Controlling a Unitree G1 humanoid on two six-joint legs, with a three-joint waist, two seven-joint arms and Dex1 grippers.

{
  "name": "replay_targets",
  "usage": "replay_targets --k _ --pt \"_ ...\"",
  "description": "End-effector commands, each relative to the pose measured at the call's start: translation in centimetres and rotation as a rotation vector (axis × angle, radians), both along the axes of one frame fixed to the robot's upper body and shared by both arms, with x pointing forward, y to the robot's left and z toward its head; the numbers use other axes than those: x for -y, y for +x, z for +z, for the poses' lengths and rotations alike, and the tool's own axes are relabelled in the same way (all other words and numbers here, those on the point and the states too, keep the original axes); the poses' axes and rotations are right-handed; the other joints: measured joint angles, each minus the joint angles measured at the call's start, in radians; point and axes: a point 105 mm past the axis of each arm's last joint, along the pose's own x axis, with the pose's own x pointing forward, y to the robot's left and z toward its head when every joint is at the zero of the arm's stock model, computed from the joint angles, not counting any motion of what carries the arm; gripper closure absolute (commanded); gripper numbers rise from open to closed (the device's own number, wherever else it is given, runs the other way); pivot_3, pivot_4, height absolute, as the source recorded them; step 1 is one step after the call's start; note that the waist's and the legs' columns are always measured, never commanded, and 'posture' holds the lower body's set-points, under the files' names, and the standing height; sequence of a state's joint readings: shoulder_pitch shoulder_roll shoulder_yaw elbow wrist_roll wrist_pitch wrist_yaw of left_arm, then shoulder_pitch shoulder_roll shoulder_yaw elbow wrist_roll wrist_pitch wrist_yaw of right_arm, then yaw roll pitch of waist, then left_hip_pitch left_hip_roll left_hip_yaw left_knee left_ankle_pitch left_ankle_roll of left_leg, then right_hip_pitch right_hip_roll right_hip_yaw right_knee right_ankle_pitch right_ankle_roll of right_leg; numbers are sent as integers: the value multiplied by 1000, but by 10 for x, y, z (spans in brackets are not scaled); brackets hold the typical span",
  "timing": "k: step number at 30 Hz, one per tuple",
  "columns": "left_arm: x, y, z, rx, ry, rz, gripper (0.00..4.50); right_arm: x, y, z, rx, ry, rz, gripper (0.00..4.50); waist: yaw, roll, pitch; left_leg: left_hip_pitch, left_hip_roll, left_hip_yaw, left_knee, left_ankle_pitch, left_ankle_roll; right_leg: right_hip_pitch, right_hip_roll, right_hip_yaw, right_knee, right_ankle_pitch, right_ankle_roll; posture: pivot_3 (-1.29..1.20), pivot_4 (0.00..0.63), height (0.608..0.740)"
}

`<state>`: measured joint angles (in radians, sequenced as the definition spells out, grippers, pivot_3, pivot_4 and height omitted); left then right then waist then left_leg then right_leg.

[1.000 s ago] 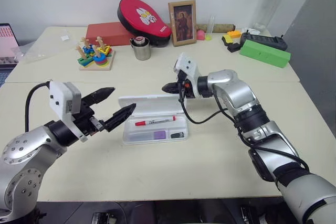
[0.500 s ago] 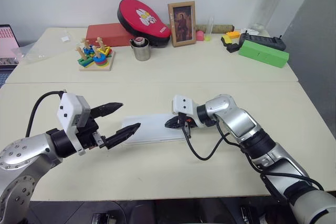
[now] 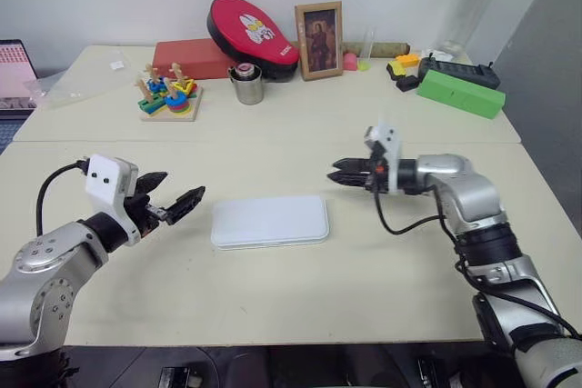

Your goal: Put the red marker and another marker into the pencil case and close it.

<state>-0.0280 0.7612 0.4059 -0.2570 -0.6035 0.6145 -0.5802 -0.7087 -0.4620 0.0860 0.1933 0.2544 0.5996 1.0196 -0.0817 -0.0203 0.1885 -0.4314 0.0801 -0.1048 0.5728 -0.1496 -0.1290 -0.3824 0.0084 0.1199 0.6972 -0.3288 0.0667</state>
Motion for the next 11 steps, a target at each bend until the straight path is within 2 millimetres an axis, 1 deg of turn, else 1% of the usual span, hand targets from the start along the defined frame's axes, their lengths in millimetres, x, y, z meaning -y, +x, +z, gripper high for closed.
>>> replay_targets --k 1,2,4,6,7,8,11 --pt "-25 2 15 41 81 45 0 28 1 14 46 28 -105 1818 0 0 0 0 0 0 0 0 0 0 0 0 0 0 0 0 150 740" --pt "-29 2 16 38 85 52 0 33 0 12 40 28 -128 1522 0 0 0 0 0 0 0 0 0 0 0 0 0 -1 1 0 150 740" --pt "-34 1 18 33 98 48 0 39 -2 7 29 19 -156 1133 -1 0 0 0 0 0 0 0 0 0 0 0 0 -1 1 0 150 740" --pt "-36 0 19 27 113 37 0 40 -6 4 24 17 -163 574 -1 0 0 0 0 1 0 0 0 -1 0 1 0 -1 2 0 150 740" --pt "-37 0 19 24 116 34 0 40 -7 4 25 17 -163 338 -1 0 0 0 0 1 0 0 0 -1 0 1 0 -1 2 0 150 740" --pt "-36 1 18 22 120 30 0 39 -11 6 29 22 -163 12 -1 0 0 0 0 1 0 0 0 -1 0 1 0 -1 2 0 150 740" --pt "-34 3 18 24 125 23 0 39 -18 10 34 33 -164 12 -2 0 0 -1 0 1 0 0 0 -1 0 1 0 -1 2 0 150 740"
